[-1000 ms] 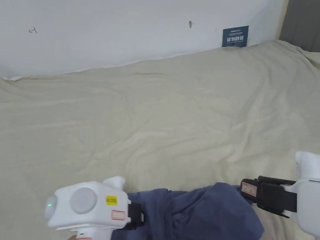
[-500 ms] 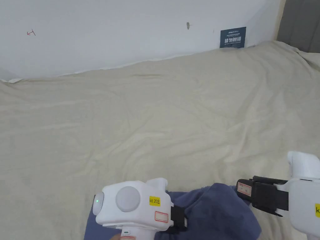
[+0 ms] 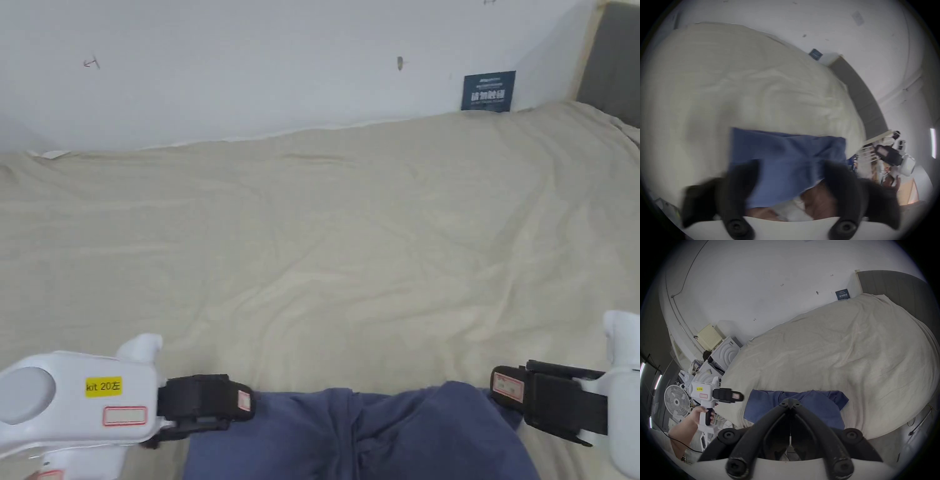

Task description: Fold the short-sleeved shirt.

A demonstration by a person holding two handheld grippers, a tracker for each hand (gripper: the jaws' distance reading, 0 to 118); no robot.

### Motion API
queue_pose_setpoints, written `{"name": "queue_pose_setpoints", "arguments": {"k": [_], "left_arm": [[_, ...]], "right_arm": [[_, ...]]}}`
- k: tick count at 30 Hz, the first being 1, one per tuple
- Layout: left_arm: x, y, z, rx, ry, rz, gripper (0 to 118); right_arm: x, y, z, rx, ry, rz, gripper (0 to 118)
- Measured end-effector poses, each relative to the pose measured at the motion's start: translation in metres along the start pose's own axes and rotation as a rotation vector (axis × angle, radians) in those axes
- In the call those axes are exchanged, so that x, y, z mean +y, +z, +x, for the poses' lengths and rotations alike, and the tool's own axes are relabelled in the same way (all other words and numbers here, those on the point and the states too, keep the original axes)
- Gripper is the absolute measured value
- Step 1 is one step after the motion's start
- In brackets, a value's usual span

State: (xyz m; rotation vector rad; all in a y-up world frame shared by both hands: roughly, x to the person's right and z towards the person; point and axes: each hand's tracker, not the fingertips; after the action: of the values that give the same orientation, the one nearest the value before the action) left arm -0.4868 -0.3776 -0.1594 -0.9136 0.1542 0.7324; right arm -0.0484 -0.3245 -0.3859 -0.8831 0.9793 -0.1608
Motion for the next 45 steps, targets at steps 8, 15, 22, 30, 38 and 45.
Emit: {"name": "queue_pose_setpoints", "arguments": {"k": [8,15,22,30,38,45], "left_arm": [[-0.023,-0.024,-0.061,-0.445,0.253,-0.141,117],[-0.021,-0.057,-0.074,-0.528,0.328,-0.087,118],[-0.018,-0.075,-0.041,-0.095,0.129,-0.003,10],[-0.001,-0.04,-0.011,0.087,0.012,0.053,10],[0.005,0.023,0.013,0.582,-0.169,0.122,10],[-0.003,-0.024,0.087,0.345,-0.204,0.015,10]], "right_arm": [[-0.002,-0.006,-0.018,-0.004,-0.011,-0.04,0],[-0.007,-0.007,-0.037,-0.029,0.019,-0.073,0],[-0.009,-0.014,-0.033,-0.056,0.016,-0.078,0],[-0.014,-0.013,-0.03,-0.042,0.013,-0.084,0],[-0.011,-0.01,-0.025,-0.018,0.016,-0.063,0],[-0.017,-0.016,-0.016,-0.006,-0.011,-0.069,0]]}}
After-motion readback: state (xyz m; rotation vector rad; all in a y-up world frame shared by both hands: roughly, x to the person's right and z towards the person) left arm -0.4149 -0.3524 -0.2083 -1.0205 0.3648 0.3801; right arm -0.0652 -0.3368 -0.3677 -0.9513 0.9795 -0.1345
